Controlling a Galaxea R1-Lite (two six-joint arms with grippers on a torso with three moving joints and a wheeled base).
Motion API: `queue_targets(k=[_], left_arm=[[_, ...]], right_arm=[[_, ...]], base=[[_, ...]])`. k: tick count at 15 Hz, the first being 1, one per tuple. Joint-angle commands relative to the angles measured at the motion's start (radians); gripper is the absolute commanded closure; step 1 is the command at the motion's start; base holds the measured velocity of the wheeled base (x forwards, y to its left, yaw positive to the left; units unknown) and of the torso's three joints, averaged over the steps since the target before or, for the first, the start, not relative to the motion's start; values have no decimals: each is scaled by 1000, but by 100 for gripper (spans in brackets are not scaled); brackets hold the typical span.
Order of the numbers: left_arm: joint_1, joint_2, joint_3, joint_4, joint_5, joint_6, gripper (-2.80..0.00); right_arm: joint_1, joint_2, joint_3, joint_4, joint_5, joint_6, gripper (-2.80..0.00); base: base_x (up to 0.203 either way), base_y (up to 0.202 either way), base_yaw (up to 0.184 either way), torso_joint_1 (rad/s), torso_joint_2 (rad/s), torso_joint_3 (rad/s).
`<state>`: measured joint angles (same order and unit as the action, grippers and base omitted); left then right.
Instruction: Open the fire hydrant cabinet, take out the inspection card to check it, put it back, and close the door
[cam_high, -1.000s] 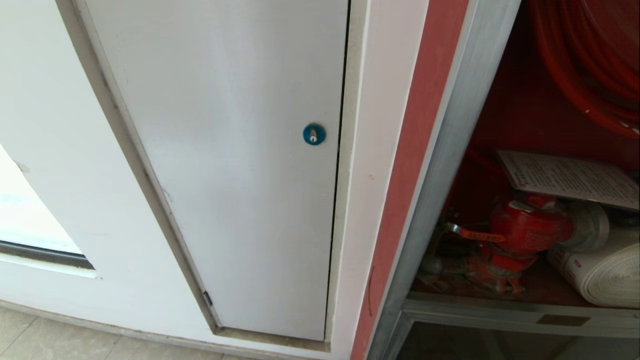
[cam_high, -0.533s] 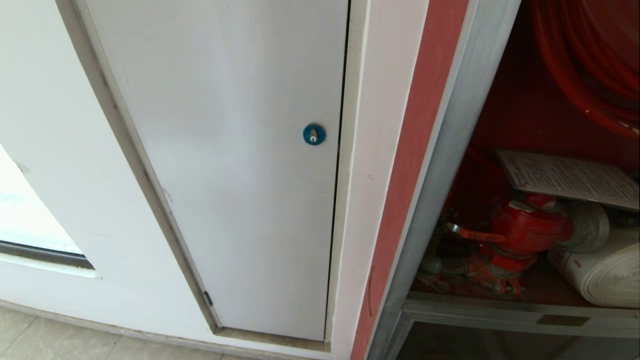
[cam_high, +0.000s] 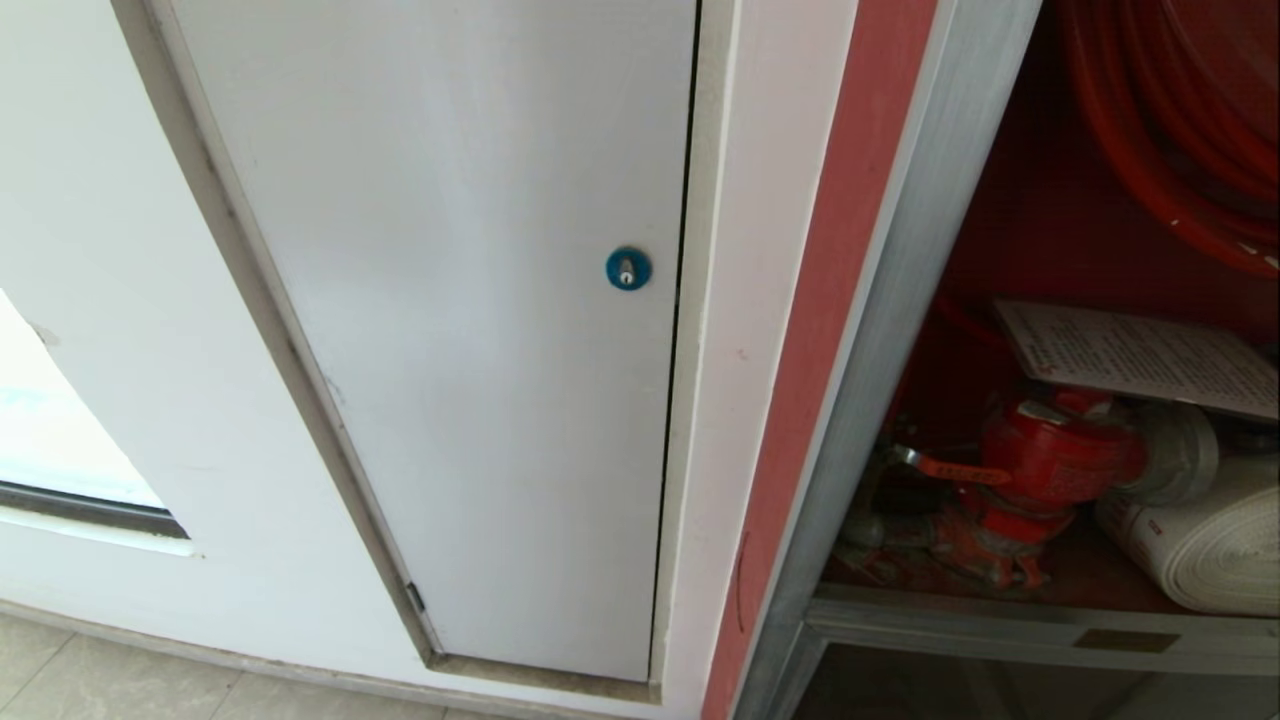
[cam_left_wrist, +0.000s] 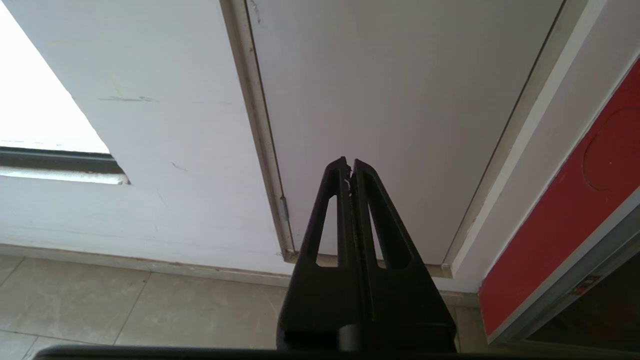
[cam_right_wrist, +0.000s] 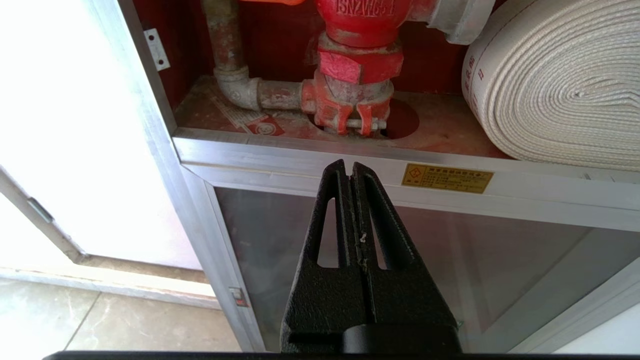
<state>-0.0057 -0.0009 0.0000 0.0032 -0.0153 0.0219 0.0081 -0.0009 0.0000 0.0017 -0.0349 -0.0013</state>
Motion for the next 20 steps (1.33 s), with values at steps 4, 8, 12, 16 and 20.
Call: queue_targets(k=[4, 8, 12, 16, 20], left_arm=[[0, 1, 0, 0, 0, 0, 0], [0, 1, 0, 0, 0, 0, 0], [0, 1, 0, 0, 0, 0, 0], [0, 1, 0, 0, 0, 1, 0], [0, 1, 0, 0, 0, 0, 0]], right_arm=[[1, -1, 0, 1, 7, -2, 0], [1, -1, 0, 1, 9, -3, 0], [1, -1, -1, 1, 9, 0, 0], [1, -1, -2, 3, 9, 3, 0], [1, 1, -2, 3, 9, 5, 0]], base=[[0, 0, 0, 0, 0, 0], [0, 0, 0, 0, 0, 0], [0, 0, 0, 0, 0, 0], [0, 0, 0, 0, 0, 0], [0, 0, 0, 0, 0, 0]])
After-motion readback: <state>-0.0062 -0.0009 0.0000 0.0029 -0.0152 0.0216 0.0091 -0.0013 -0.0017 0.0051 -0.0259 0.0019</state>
